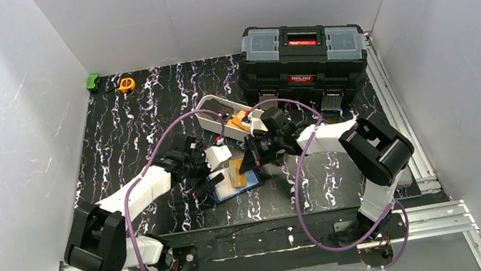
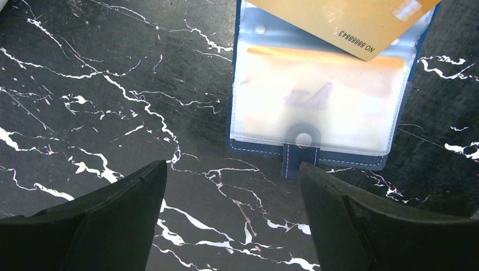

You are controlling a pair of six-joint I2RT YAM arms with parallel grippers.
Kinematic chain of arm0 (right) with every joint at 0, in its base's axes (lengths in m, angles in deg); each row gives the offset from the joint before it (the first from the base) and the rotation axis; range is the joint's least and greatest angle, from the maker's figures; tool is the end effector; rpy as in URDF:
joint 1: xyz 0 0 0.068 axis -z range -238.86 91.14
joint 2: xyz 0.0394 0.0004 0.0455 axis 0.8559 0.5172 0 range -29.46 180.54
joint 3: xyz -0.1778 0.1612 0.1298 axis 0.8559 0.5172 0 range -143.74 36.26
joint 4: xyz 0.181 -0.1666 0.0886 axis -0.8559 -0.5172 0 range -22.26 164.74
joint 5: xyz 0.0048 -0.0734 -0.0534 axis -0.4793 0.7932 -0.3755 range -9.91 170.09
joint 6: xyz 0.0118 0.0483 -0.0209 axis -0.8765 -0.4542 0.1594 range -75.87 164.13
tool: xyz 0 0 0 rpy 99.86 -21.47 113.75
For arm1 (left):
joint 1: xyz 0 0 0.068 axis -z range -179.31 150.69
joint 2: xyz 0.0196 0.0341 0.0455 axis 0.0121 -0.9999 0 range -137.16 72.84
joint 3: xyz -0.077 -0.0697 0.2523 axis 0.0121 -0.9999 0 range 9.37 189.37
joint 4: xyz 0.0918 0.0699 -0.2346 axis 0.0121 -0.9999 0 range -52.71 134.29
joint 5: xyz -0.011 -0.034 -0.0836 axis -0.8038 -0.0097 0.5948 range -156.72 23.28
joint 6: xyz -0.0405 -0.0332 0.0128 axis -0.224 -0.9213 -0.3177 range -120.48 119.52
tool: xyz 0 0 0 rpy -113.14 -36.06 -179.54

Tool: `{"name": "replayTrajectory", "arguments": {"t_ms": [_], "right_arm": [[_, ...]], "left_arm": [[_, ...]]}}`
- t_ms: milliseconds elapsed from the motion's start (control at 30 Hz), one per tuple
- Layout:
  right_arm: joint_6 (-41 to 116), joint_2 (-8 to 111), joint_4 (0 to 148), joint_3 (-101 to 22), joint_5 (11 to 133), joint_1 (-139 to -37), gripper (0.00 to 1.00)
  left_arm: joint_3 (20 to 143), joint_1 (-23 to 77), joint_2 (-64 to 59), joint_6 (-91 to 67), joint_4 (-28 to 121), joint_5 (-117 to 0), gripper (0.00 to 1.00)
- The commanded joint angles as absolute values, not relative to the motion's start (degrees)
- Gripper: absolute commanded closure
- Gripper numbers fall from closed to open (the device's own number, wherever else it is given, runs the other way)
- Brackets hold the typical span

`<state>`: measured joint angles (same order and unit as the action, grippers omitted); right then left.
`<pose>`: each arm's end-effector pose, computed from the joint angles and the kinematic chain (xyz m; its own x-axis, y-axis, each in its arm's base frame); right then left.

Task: Put the credit cards into the card holder
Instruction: Insert the credit card into the card holder.

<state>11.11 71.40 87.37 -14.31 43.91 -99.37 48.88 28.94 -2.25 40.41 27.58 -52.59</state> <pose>0.2553 0.2458 0.1598 -0.8688 -0.1640 -0.4673 -0.4846 0.4761 0.7338 0.2185 -0.1273 0.1891 -0.1403 0.7960 -0.5888 0.9026 0.3473 0.2543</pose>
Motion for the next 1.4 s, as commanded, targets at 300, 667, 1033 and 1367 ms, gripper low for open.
{"name": "replayTrajectory", "arguments": {"t_ms": [300, 667, 1033, 1367], "right_arm": [[11.59, 72.35, 91.28, -13.59, 43.38, -99.2, 0.99], [13.05, 72.52, 89.8, -13.36, 44.14, -99.2, 0.99], [15.21, 74.5, 85.94, -14.8, 44.51, -99.2, 0.99], [14.67, 73.53, 86.44, -14.56, 45.15, -99.37, 0.99]], "left_arm": [[52.05, 28.73, 1.8, 38.36, 20.06, -52.08, 0.15], [56.39, 28.73, -1.02, 39.73, 14.41, -46.97, 0.14], [55.8, 28.73, -3.35, 46.2, 15.82, -40.82, 0.14], [54.77, 29.06, -5.77, 48.74, 15.23, -44.38, 0.2]]}}
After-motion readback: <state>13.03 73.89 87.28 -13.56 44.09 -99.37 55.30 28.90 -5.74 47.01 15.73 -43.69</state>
